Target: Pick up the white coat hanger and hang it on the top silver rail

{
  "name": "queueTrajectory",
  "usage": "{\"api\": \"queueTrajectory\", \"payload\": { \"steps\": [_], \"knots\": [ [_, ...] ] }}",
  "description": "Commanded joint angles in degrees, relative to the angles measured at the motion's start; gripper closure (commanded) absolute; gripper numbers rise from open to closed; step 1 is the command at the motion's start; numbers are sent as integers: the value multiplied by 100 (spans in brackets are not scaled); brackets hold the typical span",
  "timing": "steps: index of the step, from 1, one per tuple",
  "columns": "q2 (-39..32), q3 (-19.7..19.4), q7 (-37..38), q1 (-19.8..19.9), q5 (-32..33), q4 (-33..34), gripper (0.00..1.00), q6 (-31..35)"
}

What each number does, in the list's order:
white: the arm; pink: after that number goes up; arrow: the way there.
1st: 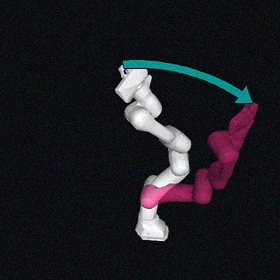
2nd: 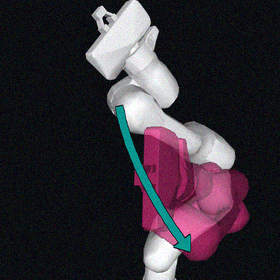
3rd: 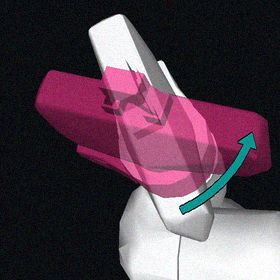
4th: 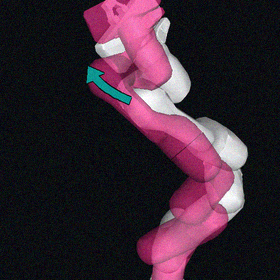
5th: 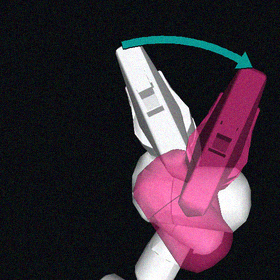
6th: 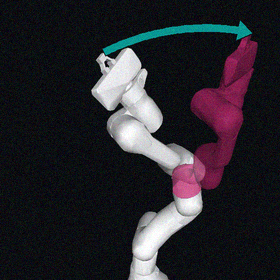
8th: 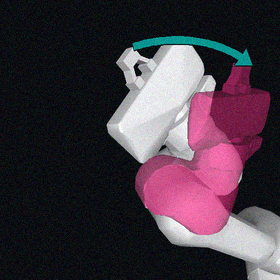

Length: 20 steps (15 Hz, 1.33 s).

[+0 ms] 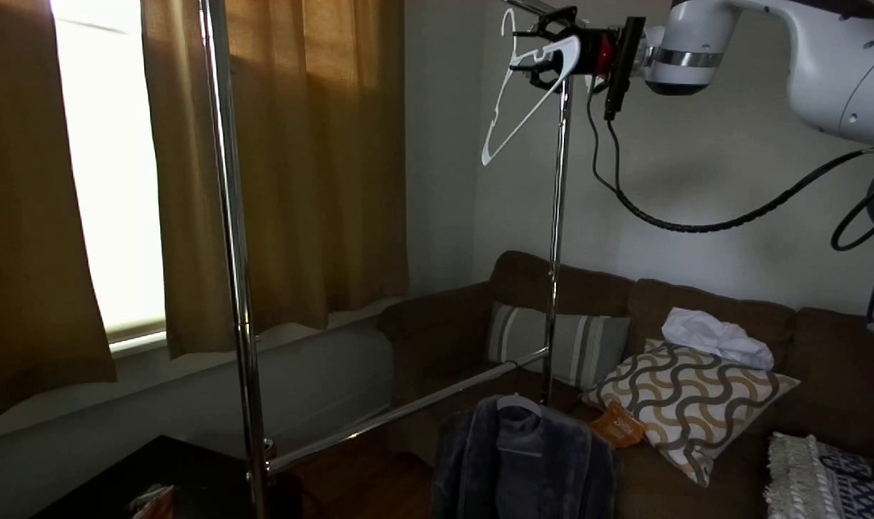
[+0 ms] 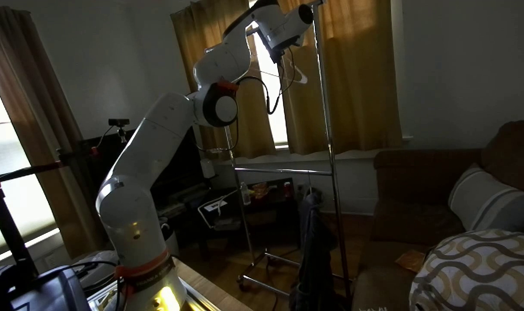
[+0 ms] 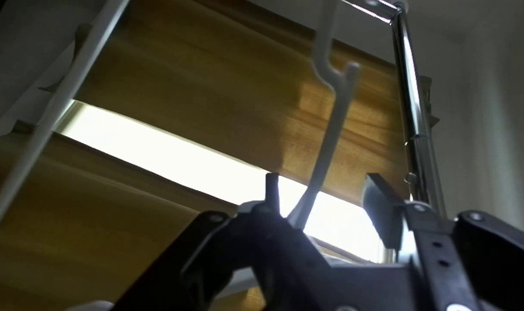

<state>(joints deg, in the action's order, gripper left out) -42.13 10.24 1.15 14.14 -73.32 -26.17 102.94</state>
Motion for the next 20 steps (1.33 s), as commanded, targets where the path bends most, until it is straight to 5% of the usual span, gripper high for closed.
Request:
{"api": "queueTrajectory", "payload": {
  "steps": [1,3,9,20],
  "knots": [
    [-13,156,-134,47,41,60,64,-231],
    [-13,247,-382,90,-12,20,60,-429],
    [-91,394,-754,133,-93,41,100,-986],
    [220,272,-1287,51,210,-36,96,-1973]
  ]
}}
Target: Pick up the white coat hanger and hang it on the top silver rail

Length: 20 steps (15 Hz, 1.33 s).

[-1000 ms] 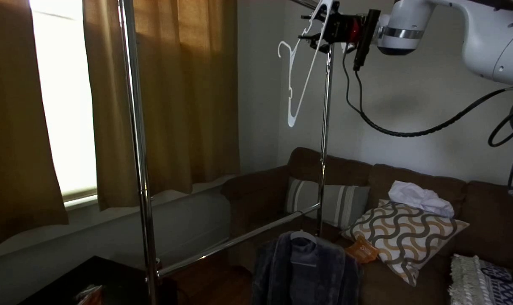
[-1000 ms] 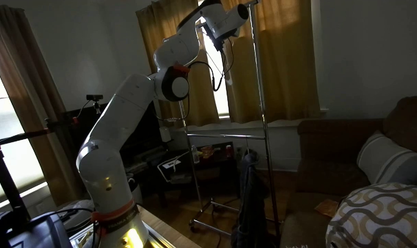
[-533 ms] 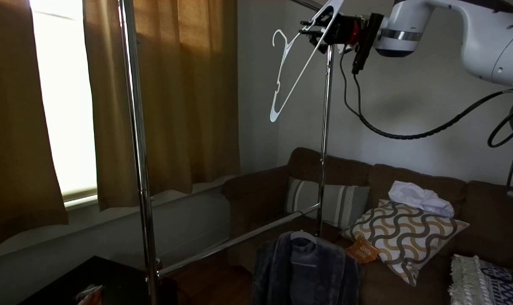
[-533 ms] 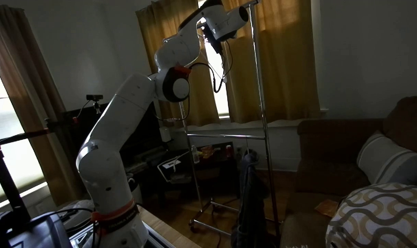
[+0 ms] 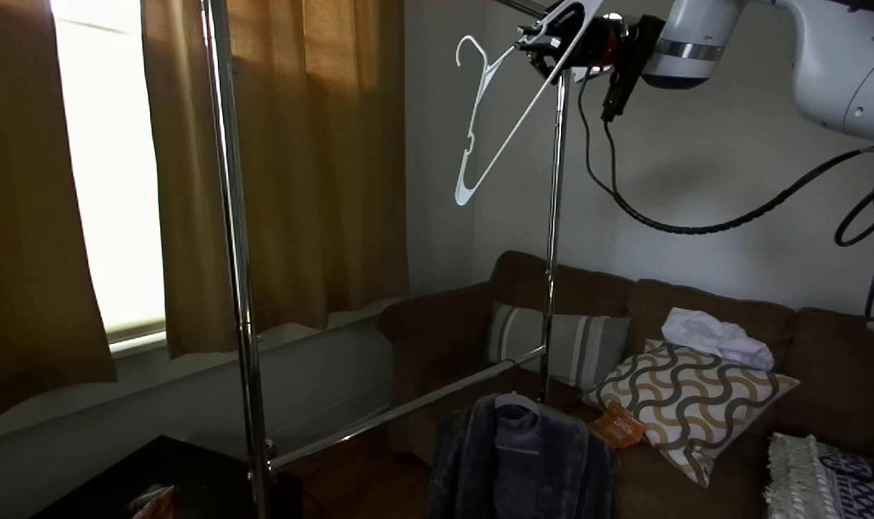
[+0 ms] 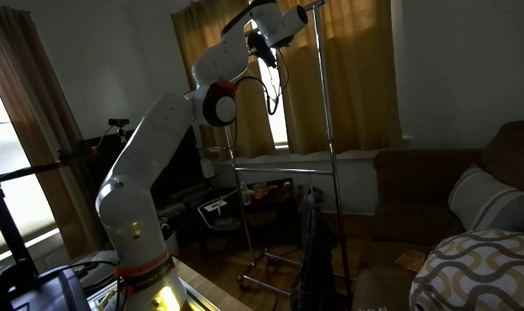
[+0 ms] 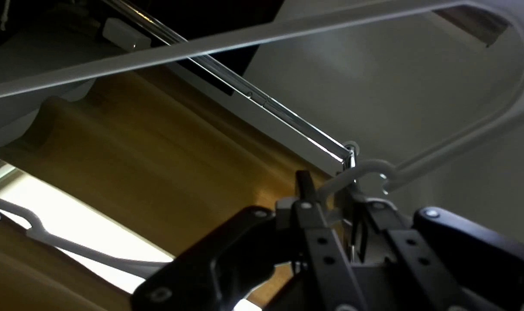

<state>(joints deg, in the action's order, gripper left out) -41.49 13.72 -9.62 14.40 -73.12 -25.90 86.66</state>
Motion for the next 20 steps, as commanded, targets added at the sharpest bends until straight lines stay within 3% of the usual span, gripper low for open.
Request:
{"api": "queueTrajectory", "payload": {
  "steps": [1,12,20],
  "knots": [
    [184,-74,-329,55,215,-54,96,-487],
    [578,-181,-1438,338,553,56,96,-1728],
    [848,-257,-2121,440,548,64,96,-1553]
  ]
}}
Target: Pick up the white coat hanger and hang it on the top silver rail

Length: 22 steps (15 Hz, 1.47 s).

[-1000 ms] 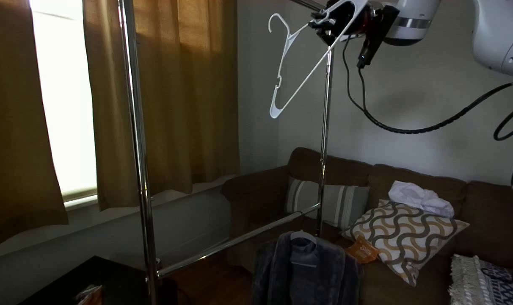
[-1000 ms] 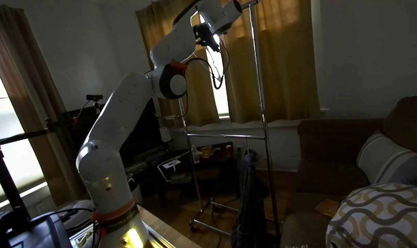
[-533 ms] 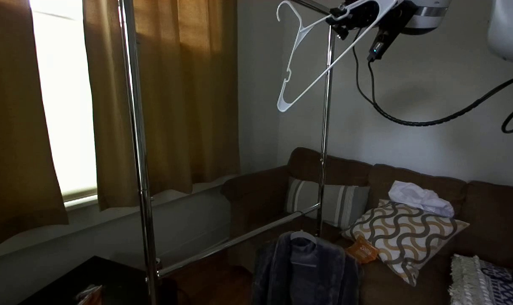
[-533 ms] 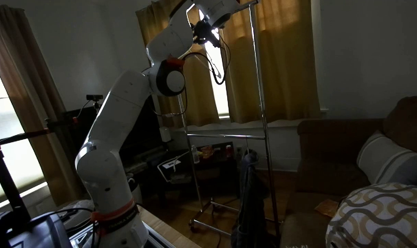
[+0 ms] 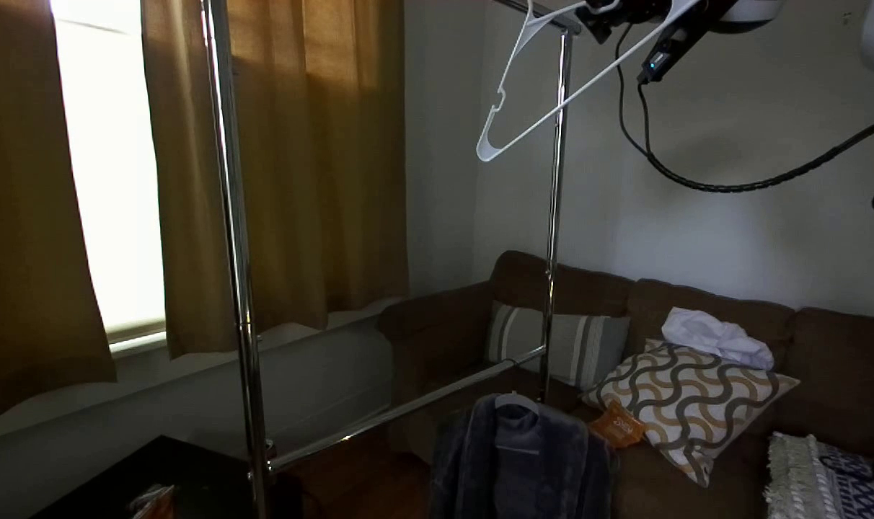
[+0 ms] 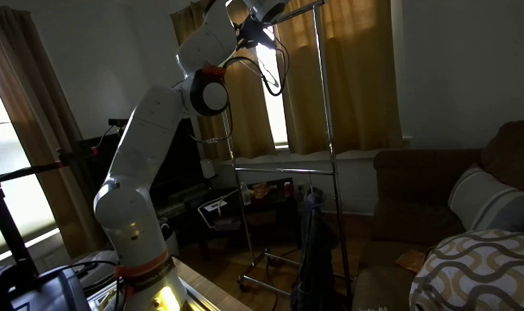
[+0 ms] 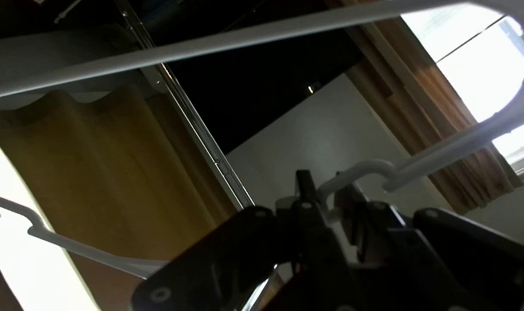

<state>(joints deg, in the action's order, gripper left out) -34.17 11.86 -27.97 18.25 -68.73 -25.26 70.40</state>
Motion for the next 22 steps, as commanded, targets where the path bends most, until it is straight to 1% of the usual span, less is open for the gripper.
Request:
{"api": "queueTrajectory", "payload": {
  "steps": [1,6,13,22],
  "knots": [
    [135,-75,-395,67,97,1,96,138],
    [138,-45,-979,99,23,7,96,582],
    [37,36,-1555,90,-89,2,96,1208],
    [-208,145,-1690,101,-385,-18,96,1522]
  ]
}}
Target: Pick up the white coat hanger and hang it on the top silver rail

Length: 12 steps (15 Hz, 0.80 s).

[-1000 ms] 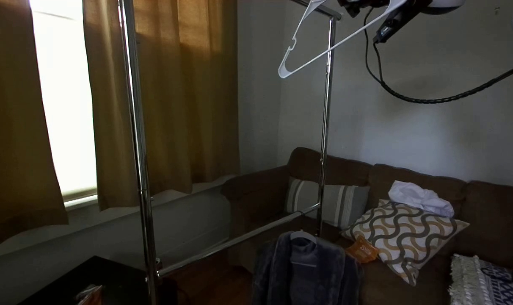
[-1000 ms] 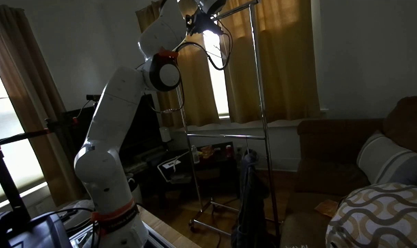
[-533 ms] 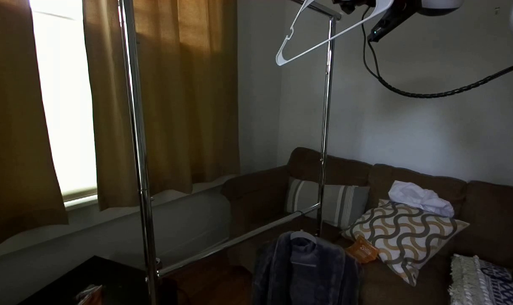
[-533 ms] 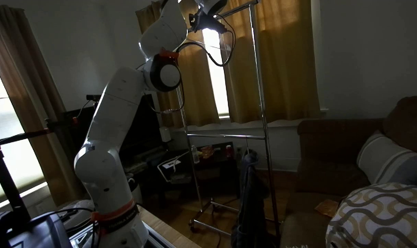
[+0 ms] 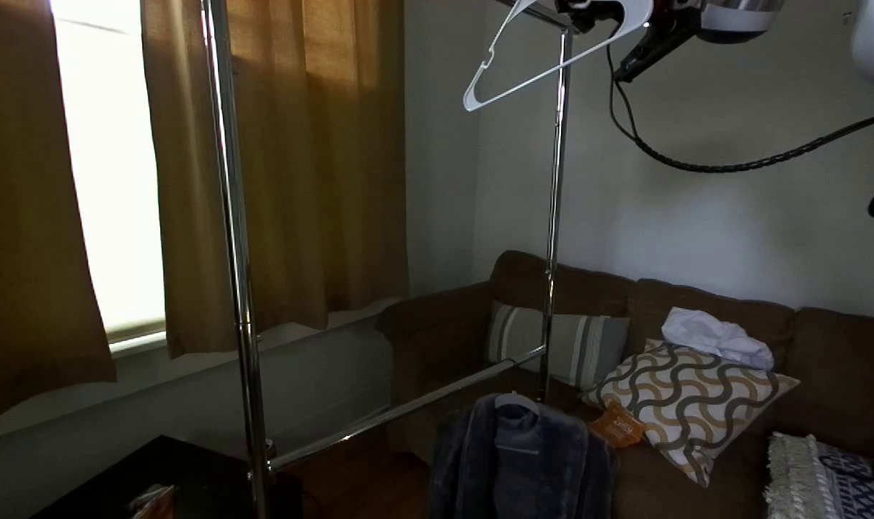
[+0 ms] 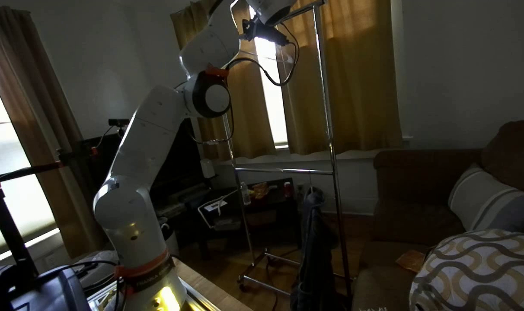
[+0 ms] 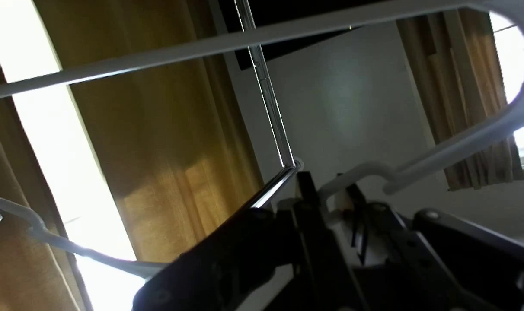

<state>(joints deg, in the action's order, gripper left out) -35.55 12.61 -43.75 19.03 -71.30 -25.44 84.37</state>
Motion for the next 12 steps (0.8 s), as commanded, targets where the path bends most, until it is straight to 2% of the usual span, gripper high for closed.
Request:
{"api": "queueTrajectory", "payload": {
  "steps": [1,12],
  "knots": [
    [-93,75,-124,18,-156,0,96,167],
    [-292,125,38,-55,-349,-7,96,565]
  ]
}}
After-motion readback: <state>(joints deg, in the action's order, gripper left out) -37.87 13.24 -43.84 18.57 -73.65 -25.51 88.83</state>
